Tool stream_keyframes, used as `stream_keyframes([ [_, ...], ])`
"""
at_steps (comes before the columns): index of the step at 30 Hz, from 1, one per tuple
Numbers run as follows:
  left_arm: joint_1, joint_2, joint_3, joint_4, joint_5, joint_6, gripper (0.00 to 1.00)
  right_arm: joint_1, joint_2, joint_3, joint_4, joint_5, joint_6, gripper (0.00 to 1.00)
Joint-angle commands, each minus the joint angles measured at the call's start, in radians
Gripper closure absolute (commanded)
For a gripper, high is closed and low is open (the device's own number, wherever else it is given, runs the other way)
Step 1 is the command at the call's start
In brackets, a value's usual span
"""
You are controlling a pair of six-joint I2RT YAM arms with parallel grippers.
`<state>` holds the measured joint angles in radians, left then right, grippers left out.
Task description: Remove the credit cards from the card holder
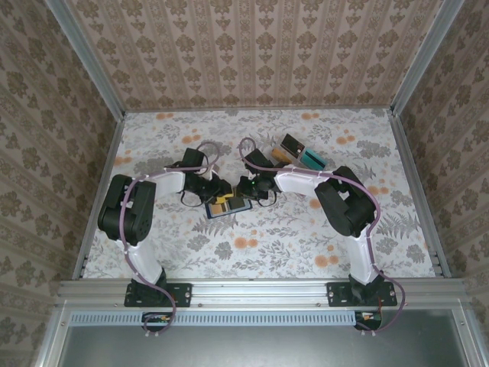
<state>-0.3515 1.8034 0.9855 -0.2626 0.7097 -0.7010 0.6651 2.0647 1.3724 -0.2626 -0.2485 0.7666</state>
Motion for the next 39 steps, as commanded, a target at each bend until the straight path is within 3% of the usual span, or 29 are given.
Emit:
stream_keyframes([
  [1,0.011,0.003,0.02,-0.064,-0.027,0.04,0.71,-0.001,0.045,-0.025,-0.062,0.001,0.016,0.75],
  [8,0.013,0.004,0.021,-0.121,-0.106,0.072,0.71,-0.001,0.048,-0.024,-0.065,0.002,0.019,0.75],
  [20,0.011,0.047,0.025,-0.074,-0.073,0.067,0.73,-0.016,0.054,-0.055,0.03,-0.116,0.06,0.75],
  [25,0.011,0.044,0.001,-0.004,0.006,0.058,0.74,-0.019,0.06,-0.055,0.033,-0.133,0.065,0.76],
  [39,0.047,-0.038,-0.076,0.085,0.095,0.066,0.81,-0.016,0.061,-0.033,-0.063,-0.034,0.033,0.76],
])
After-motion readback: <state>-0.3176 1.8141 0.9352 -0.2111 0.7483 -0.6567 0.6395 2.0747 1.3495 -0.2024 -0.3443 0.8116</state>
